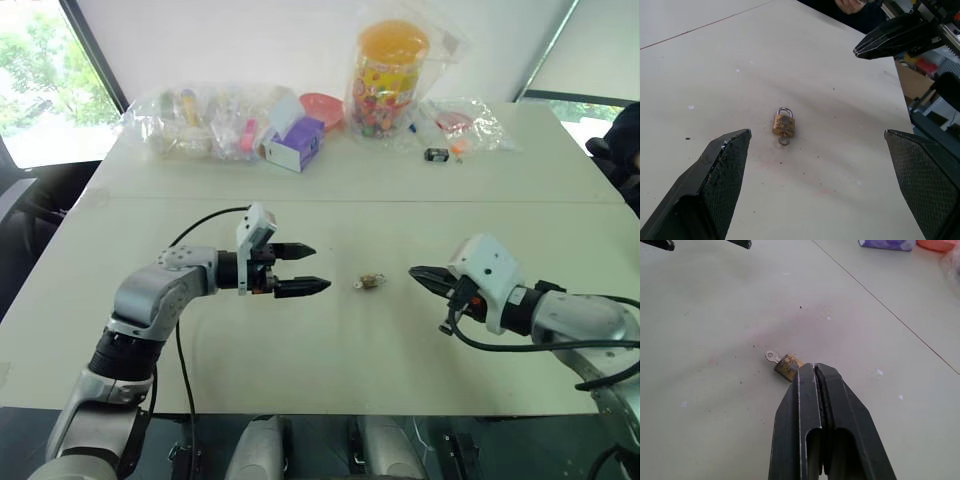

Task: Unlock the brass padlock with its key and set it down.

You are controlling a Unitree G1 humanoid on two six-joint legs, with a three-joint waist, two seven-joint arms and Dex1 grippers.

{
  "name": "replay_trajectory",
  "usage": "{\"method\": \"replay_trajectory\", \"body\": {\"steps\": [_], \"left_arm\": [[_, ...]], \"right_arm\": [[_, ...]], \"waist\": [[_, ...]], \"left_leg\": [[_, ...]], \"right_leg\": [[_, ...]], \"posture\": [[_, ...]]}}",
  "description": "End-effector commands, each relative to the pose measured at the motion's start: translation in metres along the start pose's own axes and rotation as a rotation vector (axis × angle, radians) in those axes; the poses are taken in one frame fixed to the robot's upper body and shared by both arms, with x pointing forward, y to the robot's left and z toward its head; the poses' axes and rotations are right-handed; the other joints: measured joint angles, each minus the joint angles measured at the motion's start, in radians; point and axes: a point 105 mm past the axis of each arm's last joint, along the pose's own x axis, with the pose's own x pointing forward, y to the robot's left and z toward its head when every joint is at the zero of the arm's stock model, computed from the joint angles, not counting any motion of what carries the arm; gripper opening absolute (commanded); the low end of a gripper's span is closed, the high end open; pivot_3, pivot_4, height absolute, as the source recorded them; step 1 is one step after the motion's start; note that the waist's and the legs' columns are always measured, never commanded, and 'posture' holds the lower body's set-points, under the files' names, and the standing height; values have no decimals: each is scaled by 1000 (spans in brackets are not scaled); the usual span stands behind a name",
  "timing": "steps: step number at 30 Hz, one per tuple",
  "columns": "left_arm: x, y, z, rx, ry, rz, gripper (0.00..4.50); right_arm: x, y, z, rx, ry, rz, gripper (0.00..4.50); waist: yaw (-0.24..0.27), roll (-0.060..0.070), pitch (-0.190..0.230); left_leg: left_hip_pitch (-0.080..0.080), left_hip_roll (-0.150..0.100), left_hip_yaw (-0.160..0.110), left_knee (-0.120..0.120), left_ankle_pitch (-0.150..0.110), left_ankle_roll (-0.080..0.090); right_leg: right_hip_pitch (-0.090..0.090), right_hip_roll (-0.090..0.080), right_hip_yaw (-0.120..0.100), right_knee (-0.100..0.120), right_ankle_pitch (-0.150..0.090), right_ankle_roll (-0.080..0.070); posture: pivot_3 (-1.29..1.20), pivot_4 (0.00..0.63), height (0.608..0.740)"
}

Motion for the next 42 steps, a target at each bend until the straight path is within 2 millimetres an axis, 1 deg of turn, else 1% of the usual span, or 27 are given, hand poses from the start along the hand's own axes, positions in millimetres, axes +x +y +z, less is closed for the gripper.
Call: {"method": "replay_trajectory", "body": {"steps": [1,6,9,12,13,17,18,19,24,26,29,36,39,41,42], "left_arm": [[-3,-6,10,38,-30,-6,4432],[-2,-8,6,28,-15,-21,4432],[-1,-8,-2,55,23,-33,4432],[-3,-7,-8,93,65,-41,4500],[-4,-7,-8,92,65,-43,4500],[-3,-6,-7,92,59,-40,4500],[-3,-7,-7,92,58,-40,4500],[-2,-8,-7,92,56,-43,4500],[-4,-11,-6,97,56,-42,4500],[-6,-10,-4,102,55,-29,4500],[-9,-10,-3,107,54,-10,4500],[-12,-12,-2,110,52,10,4500],[-13,-12,-1,114,50,18,4500],[-13,-11,0,115,49,20,4500],[-13,-11,0,115,48,21,4500]], "right_arm": [[0,-3,9,-54,-30,11,0],[9,-6,3,-58,-18,47,0],[15,-9,-6,-74,6,72,0],[24,-8,-11,-55,4,125,853],[28,-8,-11,-63,4,143,1325],[42,-13,-15,-84,16,211,3549],[45,-14,-16,-81,17,234,3960],[50,-15,-17,-70,20,260,4475],[70,-18,-25,-45,31,351,4475],[81,-21,-33,-46,46,359,4475],[94,-22,-43,-43,60,386,4475],[106,-21,-59,-59,92,420,4475],[109,-20,-64,-55,97,430,3657],[110,-18,-66,-55,105,443,2629],[111,-17,-68,-51,110,450,2235]], "waist": [[0,0,0],[0,0,0],[1,0,0],[0,0,0],[-1,0,0],[-1,0,0],[-1,0,0],[-1,0,0],[0,0,0],[-1,0,0],[-1,0,0],[-3,0,0],[-4,0,0],[-5,1,0],[-6,1,0]], "left_leg": [[0,0,0,0,0,0],[0,0,0,0,0,0],[0,0,0,0,0,0],[0,0,0,0,0,0],[0,0,0,0,0,0],[0,0,0,0,0,0],[0,0,0,0,0,0],[0,0,0,0,0,0],[0,0,0,0,0,0],[0,0,0,0,0,0],[0,0,1,1,0,0],[0,0,1,1,0,0],[1,0,1,1,0,0],[1,0,1,1,0,0],[1,0,1,1,0,0]], "right_leg": [[0,0,0,0,0,0],[0,0,0,0,0,0],[0,0,0,0,0,0],[0,0,0,0,0,0],[0,0,0,0,0,0],[0,0,0,0,0,0],[0,0,0,0,0,0],[0,0,0,0,0,0],[0,0,0,0,0,0],[0,0,0,0,0,0],[0,-1,0,0,0,0],[0,-1,0,1,0,0],[0,-1,0,1,0,0],[0,-1,0,2,0,0],[0,-1,0,2,0,0]], "posture": [[0,150,735],[0,150,735],[0,150,735],[0,150,735],[0,150,735],[0,150,735],[0,150,735],[0,150,735],[0,150,735],[0,150,735],[0,150,735],[0,150,735],[0,150,735],[0,150,735],[0,150,735]]}}
